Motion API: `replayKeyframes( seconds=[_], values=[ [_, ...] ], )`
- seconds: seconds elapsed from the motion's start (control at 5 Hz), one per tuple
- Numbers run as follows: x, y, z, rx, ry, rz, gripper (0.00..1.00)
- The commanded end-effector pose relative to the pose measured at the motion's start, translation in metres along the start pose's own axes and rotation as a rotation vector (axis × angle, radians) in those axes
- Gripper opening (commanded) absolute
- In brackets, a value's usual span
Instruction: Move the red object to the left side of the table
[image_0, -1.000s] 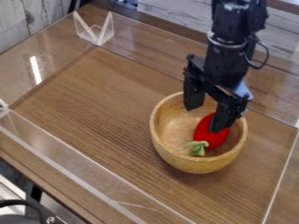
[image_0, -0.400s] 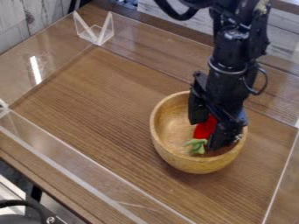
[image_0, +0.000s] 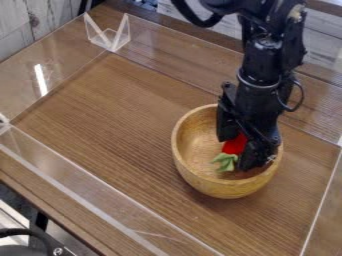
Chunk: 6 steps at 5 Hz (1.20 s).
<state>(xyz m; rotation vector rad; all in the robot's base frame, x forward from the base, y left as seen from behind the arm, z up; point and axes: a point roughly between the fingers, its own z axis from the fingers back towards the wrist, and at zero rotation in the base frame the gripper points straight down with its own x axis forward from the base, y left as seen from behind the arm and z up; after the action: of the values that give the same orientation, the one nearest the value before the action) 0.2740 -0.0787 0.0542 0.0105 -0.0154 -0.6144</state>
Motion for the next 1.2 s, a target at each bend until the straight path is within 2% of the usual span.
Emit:
replayKeyframes(
  seconds=[0.0, 1.0],
  values=[
    [0.0039, 0.0046, 0.0094, 0.023, -0.044, 0.004, 1.0],
    [0.006, 0.0073, 0.0167, 0.05, -0.097, 0.007, 1.0]
  ],
)
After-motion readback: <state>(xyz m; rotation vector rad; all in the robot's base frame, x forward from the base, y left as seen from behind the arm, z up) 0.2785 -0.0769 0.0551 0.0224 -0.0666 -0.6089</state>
